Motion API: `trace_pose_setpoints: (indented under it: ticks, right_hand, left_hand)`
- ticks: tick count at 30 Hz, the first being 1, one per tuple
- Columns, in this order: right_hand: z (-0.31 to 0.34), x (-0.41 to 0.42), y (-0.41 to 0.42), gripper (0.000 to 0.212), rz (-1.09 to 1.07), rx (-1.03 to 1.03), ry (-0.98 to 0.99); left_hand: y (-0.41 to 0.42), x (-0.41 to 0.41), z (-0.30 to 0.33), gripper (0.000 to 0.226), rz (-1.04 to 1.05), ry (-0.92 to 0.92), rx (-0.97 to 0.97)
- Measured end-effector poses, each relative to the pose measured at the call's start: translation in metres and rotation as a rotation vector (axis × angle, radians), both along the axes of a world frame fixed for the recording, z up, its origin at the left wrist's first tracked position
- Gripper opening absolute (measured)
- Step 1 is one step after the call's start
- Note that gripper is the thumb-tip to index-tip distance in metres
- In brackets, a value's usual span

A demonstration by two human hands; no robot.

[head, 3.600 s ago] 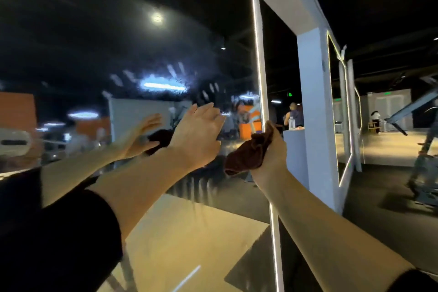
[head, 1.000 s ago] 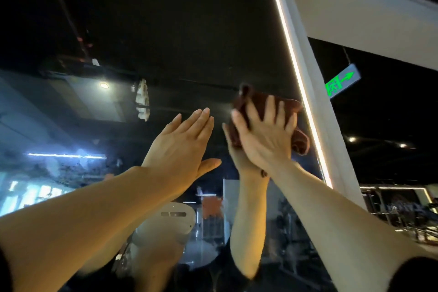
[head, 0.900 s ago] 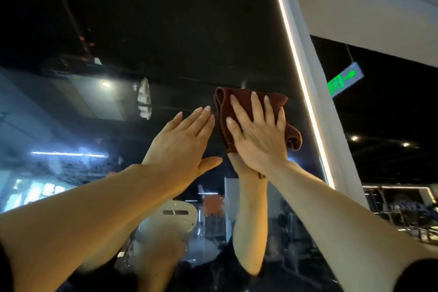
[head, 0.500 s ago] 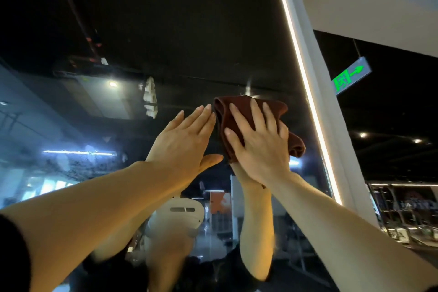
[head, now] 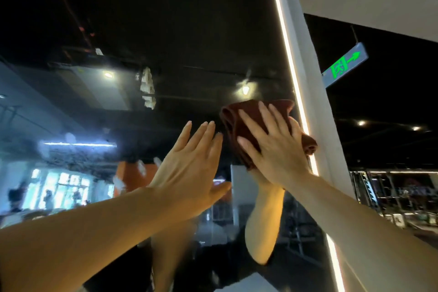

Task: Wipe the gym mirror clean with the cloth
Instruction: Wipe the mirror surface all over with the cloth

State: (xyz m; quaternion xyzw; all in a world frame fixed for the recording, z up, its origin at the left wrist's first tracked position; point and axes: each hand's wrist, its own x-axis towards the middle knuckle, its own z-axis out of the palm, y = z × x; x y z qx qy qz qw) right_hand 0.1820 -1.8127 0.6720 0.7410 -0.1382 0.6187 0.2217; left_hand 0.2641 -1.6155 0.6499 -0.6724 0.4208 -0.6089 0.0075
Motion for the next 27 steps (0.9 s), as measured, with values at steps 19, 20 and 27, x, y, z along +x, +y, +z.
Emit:
trace_pose_setpoints:
  ticks: [19,20,27]
  right_hand:
    - [-0.069,0.003,-0.012,0.053,0.006,0.037,-0.197]
    - [-0.083,0.003,-0.01,0.052,0.029,-0.027,-0.157]
    - [-0.081,-0.006,-0.025,0.058,-0.057,0.091,-0.165]
  left_hand:
    - [-0.003,0.002,-0.011,0.1,0.214,-0.058,0.048]
    - [-0.004,0.001,-0.011,0.1,0.216,-0.056,0.041]
    - [-0.006,0.001,-0.013,0.104,0.221,-0.026,0.024]
